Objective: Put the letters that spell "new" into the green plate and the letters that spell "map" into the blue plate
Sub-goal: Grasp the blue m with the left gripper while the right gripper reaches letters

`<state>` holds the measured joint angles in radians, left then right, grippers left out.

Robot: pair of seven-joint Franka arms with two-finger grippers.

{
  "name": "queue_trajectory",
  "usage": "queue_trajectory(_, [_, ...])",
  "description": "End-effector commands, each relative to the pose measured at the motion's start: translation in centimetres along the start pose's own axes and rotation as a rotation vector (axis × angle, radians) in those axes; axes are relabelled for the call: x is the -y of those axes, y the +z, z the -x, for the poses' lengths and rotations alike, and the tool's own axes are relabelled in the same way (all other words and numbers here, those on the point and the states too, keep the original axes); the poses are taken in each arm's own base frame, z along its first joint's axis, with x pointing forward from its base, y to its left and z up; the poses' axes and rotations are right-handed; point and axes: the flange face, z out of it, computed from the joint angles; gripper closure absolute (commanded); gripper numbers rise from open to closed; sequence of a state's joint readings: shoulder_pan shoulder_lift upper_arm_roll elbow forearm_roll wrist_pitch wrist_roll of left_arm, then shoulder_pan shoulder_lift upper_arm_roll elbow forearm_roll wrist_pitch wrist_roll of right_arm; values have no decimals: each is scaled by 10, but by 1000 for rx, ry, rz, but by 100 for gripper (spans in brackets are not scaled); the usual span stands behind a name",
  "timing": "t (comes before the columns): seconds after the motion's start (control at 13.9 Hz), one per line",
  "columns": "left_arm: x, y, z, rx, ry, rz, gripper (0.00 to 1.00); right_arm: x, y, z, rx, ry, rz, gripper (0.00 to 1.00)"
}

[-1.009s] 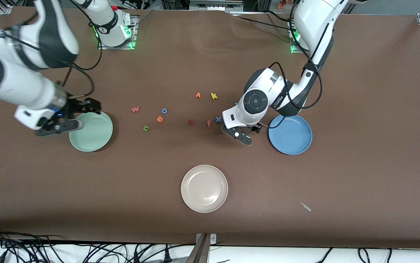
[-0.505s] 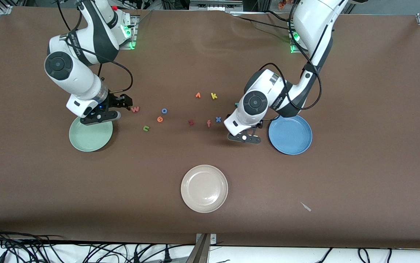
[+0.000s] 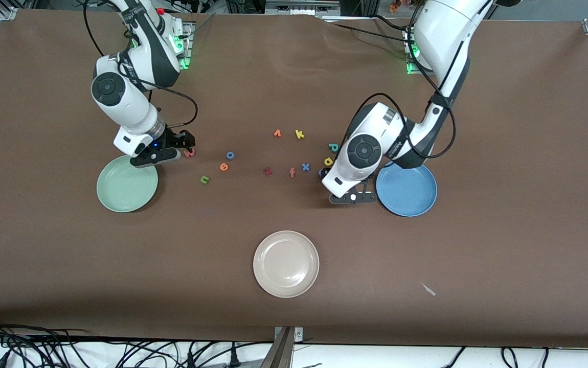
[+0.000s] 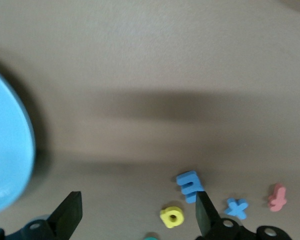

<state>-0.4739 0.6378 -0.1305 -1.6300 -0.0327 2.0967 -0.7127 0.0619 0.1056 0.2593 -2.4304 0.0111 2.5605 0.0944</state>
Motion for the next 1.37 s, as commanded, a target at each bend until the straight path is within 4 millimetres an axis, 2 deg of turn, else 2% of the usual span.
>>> queue_trajectory(0.0, [-20, 12, 9, -3, -169, 17, 2, -3, 26, 30, -38, -3, -4, 0])
queue_trajectory(0.22, [-48, 46, 22, -36, -310, 57, 9, -2, 42, 33, -30, -3, -13, 0])
queue_trajectory(0.29, [-52, 52, 24, -42, -324, 63, 16, -3, 49, 37, -30, -2, -16, 0])
queue_trajectory(0.36, [-51, 60, 23, -41, -322, 55, 30, -3, 58, 42, -42, -1, -21, 0])
queue_trajectory(0.5, [-49, 65, 23, -40, -315, 43, 34, -3, 70, 46, -53, -2, -29, 0])
queue_trajectory(0.65, [-48, 65, 22, -38, -322, 41, 34, -2, 73, 47, -49, -7, -29, 0])
queue_trajectory(0.72, [-49, 67, 24, -36, -321, 38, 37, -1, 76, 47, -48, -9, -32, 1])
queue_trajectory(0.86, [-48, 74, 27, -29, -319, 28, 53, 0, 85, 48, -55, -10, -39, 1])
queue_trajectory(1.08, [-53, 78, 35, -13, -317, 18, 72, 2, 90, 50, -52, -15, -42, 5])
queue_trajectory(1.23, [-54, 78, 36, -13, -306, 18, 92, 3, 97, 50, -68, -18, -50, 5])
queue_trajectory(1.3, [-53, 77, 36, -13, -302, 16, 94, 5, 99, 51, -66, -30, -49, 8])
